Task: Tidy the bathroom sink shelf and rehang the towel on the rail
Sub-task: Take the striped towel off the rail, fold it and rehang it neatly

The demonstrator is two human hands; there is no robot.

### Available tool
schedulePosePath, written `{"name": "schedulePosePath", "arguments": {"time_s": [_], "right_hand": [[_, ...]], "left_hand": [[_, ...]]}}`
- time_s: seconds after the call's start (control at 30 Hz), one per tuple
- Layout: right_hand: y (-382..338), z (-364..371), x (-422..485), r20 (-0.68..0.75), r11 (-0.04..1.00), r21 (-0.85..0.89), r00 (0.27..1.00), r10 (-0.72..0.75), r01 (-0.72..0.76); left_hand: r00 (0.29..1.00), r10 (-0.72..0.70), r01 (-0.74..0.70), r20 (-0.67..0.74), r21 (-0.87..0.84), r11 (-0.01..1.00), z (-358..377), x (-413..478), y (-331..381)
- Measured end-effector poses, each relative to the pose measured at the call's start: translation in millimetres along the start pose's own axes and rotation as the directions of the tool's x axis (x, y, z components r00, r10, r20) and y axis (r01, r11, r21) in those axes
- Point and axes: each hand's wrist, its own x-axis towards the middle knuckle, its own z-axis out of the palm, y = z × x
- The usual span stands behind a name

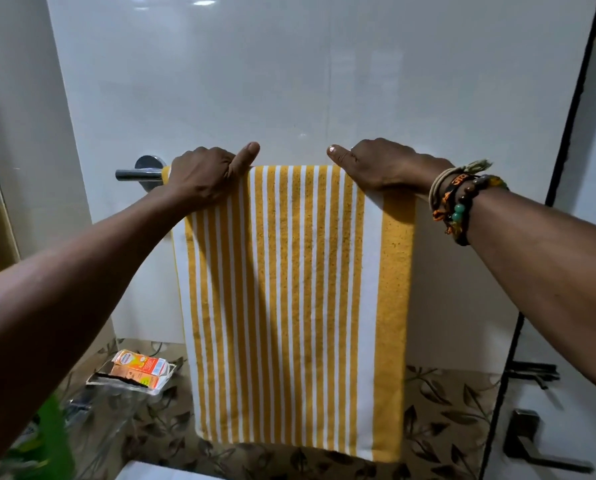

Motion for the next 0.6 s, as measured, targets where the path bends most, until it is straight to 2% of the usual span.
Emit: {"name": "schedulePosePath", "arguments": {"time_s": [0.07, 0.1, 0.17, 0.2, 0.23, 0.27, 0.4, 0.47, 0.53, 0.6], "right_hand": [[-2, 5, -10, -0.201, 0.999, -0.049, 0.979, -0.014, 0.004], [-2, 11, -18, -0.365, 0.997, -0.078, 0.930, -0.050, 0.022], [1, 27, -37, -0.649, 0.993, -0.109, 0.754, -0.104, 0.043], [3, 36, -47, -0.740, 0.994, -0.099, 0.665, -0.099, 0.038], [6, 44, -56, -0.796, 0.998, -0.060, 0.602, -0.069, 0.035], [10, 52, -66, -0.823, 0.999, -0.003, 0.568, -0.025, 0.038], [19, 87, -106, -0.810, 0.986, 0.163, 0.574, 0.119, 0.026], [18, 97, -121, -0.768, 0.963, 0.263, 0.618, 0.169, 0.063], [14, 100, -131, -0.635, 0.851, 0.514, 0.715, 0.294, 0.106], [8, 99, -137, -0.463, 0.714, 0.699, 0.792, 0.399, 0.049]], "left_hand": [[0.992, 0.025, -0.041, -0.126, -0.127, 0.991, 0, -8, 1], [0.965, -0.018, -0.032, -0.260, -0.187, 0.982, 2, -15, 2], [0.839, -0.231, 0.058, -0.492, -0.342, 0.938, 9, -35, 5], [0.785, -0.355, 0.102, -0.507, -0.460, 0.882, 11, -44, 5], [0.760, -0.452, 0.127, -0.467, -0.574, 0.809, 14, -52, 4], [0.757, -0.504, 0.135, -0.416, -0.655, 0.743, 16, -59, 1], [0.774, -0.548, 0.138, -0.318, -0.759, 0.636, 16, -80, -9], [0.755, -0.621, 0.190, -0.209, -0.837, 0.513, 16, -90, -9], [0.758, -0.644, 0.239, -0.108, -0.872, 0.427, 17, -98, -12], [0.797, -0.604, 0.281, -0.018, -0.874, 0.397, 18, -104, -20]]}}
